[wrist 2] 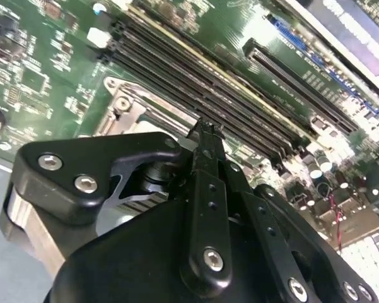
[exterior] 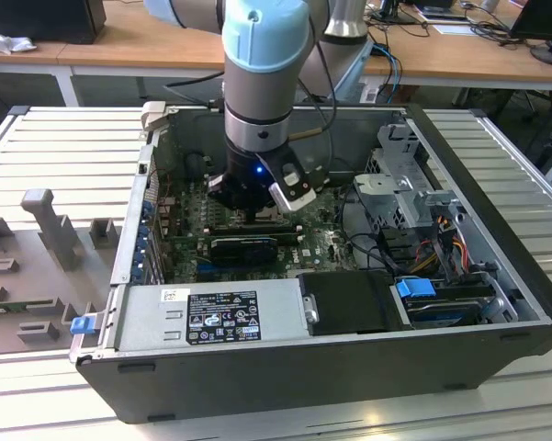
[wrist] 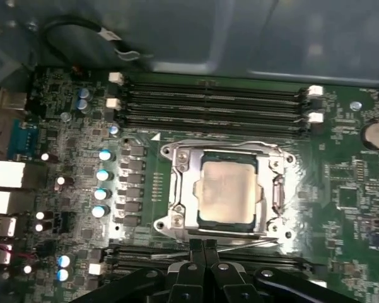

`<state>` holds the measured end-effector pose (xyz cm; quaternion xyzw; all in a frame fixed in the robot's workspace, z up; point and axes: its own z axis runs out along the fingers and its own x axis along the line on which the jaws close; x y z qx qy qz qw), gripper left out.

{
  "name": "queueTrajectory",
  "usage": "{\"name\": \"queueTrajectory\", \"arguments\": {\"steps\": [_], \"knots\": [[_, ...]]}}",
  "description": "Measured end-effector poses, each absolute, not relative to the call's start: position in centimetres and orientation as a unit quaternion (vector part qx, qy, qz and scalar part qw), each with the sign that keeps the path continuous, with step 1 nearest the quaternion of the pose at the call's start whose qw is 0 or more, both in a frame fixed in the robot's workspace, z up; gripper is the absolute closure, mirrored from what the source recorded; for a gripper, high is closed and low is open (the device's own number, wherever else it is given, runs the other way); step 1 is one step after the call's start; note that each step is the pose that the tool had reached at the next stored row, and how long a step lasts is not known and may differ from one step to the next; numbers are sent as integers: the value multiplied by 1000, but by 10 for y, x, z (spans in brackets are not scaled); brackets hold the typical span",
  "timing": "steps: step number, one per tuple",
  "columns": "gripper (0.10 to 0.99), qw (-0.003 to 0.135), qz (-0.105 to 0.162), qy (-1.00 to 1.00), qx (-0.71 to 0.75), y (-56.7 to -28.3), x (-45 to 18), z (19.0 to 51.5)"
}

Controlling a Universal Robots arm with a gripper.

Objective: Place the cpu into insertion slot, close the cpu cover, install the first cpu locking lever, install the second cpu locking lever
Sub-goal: 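Install the second cpu locking lever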

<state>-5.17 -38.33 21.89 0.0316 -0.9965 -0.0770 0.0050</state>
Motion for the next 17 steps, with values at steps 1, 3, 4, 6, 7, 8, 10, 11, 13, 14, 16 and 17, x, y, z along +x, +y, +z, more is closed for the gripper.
{"name": "queueTrajectory", "arguments": {"steps": [1,3,4,6,7,8,10,11,13,14,16,17], "knots": [[980,5,-79,-996,32,-384,-54,219],[980,5,-85,-996,32,-389,-58,219],[980,5,-89,-995,33,-391,-62,219],[980,5,-95,-995,35,-392,-67,219],[980,5,-101,-994,42,-392,-68,215],[980,5,-108,-993,46,-392,-74,210],[980,5,-110,-993,47,-392,-75,207],[980,5,-110,-993,47,-392,-75,206],[980,5,-118,-992,47,-392,-75,205],[980,5,-121,-992,48,-392,-75,204],[980,5,-123,-991,48,-392,-75,203],[980,5,-124,-991,48,-392,-75,202]]}}
